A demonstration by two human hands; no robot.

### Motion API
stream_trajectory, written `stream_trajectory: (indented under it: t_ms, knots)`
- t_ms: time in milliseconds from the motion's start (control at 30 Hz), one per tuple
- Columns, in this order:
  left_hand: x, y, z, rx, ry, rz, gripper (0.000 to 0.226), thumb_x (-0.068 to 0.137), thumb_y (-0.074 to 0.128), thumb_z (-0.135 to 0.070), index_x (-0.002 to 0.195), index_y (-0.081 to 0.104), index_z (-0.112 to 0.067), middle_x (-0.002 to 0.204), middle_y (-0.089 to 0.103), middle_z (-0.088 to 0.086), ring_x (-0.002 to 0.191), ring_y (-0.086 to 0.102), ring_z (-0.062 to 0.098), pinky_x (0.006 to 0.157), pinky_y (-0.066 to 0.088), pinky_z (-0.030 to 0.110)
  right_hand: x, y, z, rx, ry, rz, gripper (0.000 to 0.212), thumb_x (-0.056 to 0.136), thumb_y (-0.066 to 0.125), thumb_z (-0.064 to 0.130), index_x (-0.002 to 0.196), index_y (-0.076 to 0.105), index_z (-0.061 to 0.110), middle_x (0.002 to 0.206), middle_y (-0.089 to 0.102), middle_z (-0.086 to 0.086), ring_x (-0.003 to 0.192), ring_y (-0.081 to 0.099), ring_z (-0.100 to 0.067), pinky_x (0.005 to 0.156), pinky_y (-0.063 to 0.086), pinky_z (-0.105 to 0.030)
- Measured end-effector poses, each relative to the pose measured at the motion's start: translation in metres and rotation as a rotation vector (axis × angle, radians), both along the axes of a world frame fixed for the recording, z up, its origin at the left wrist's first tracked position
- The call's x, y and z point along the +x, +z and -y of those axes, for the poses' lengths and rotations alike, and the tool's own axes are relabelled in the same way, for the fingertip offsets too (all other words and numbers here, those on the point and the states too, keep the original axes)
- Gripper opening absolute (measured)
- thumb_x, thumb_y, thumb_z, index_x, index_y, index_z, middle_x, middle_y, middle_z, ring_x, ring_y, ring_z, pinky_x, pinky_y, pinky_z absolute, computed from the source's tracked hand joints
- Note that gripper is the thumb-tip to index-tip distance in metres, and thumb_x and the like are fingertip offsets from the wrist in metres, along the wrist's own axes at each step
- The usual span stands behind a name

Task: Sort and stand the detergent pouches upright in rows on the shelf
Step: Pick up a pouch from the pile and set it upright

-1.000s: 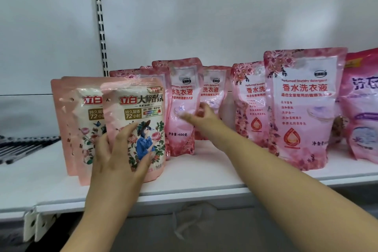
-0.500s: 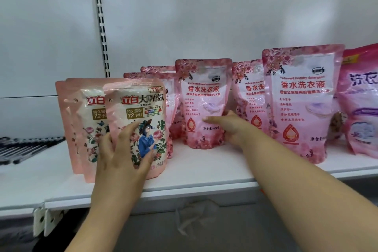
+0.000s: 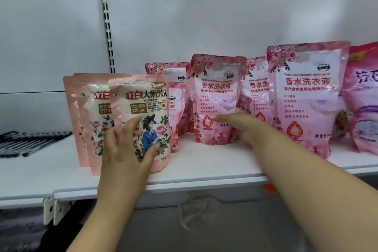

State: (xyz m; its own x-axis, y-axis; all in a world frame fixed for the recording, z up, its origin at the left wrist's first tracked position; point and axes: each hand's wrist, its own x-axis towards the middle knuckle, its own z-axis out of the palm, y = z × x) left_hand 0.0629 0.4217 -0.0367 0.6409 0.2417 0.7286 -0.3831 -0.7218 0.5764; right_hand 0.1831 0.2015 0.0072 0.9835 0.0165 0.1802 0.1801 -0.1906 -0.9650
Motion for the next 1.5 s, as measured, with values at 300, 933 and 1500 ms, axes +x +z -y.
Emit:
stream_trajectory:
  t_ms: [300,933,1500]
  knots:
    - [-0.006,-0.003,-0.01,-0.314,-0.203,0.29,0.08,0.076,0.071,-0.005,0.118,0.025,-0.055,0.138,0.034,-0.008,0.123,0.04,0.006,0.102,0.04,0.032,-0.043,-0.003,-0.022,-0.63,-0.243,-0.1,0.08,0.088,0.047,0.052,0.141,0.024,-0.003,0.141,0.04,-0.015,0.127,0.04,-0.032,0.102,0.034,-0.036]
    - [0.001,-0.006,-0.061,-0.52,-0.187,0.09,0.064,0.07,0.076,-0.01,0.111,0.033,-0.034,0.097,0.055,-0.021,0.083,0.057,-0.012,0.066,0.047,0.008,-0.009,-0.006,-0.134,-0.054,0.074,0.113,0.036,0.092,0.053,0.022,0.127,0.05,0.012,0.125,0.057,-0.009,0.086,0.057,-0.019,0.079,0.044,-0.031]
    - [-0.007,-0.004,-0.056,-0.2,-0.085,-0.134,0.091,0.058,0.069,-0.059,0.13,0.033,-0.018,0.117,0.057,-0.003,0.106,0.058,0.022,0.095,0.046,0.043,-0.088,-0.014,-0.014,0.13,-0.082,0.321,0.017,0.092,0.052,0.018,0.086,0.061,0.03,0.088,0.065,0.008,0.088,0.062,-0.014,0.091,0.048,-0.038]
